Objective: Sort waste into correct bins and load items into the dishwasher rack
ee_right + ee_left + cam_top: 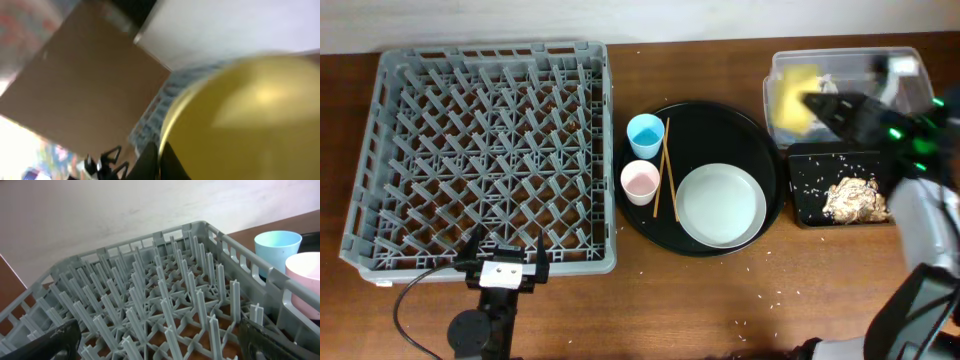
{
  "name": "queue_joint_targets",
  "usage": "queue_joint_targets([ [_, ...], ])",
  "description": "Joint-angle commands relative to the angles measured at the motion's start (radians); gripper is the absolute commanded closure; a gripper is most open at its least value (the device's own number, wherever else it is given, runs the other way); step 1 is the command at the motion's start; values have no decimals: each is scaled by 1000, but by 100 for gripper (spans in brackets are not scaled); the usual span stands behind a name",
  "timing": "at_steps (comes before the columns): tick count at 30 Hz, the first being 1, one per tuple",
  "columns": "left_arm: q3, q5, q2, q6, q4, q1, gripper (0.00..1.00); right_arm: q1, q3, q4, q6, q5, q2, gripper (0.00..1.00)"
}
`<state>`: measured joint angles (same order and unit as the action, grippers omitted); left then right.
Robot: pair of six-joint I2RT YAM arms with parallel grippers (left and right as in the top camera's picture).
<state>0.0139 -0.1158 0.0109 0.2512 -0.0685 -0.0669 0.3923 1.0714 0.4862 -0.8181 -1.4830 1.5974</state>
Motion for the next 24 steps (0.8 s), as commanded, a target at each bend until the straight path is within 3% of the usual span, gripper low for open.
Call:
queue_joint_targets([
  [1,-5,0,-4,12,-2,-5,1,-218,74,79,-158,147,-32,96],
  [3,-5,0,-4,12,-2,-5,1,-327,80,55,-127,261,-31,96],
  [4,-5,0,-4,12,-2,-5,1,-372,80,-48,-47,350,-31,96],
  [5,-5,0,-4,12,-2,-5,1,-426,80,-267,132,542,-31,96],
  [6,-5,0,-4,12,-2,-5,1,-454,80,-366,225,666,-31,96],
  [7,-5,0,-4,12,-2,-5,1,-497,89,-541,362,918,-31,96],
  [9,-5,1,-4,12,-2,-5,1,-553,115,-712,507,1263,-31,96],
  [11,-5,0,-4,12,-2,-5,1,-582,120,-761,648,1497,-22,96],
  [15,-5,0,-4,12,-2,-5,1,-596,127,-723,763,1510,107,96],
  [18,-5,0,-4,12,-2,-5,1,-672,177,-721,815,1627,205,96],
  [24,-5,0,-4,12,-2,-5,1,-719,213,-737,837,1678,338,96],
])
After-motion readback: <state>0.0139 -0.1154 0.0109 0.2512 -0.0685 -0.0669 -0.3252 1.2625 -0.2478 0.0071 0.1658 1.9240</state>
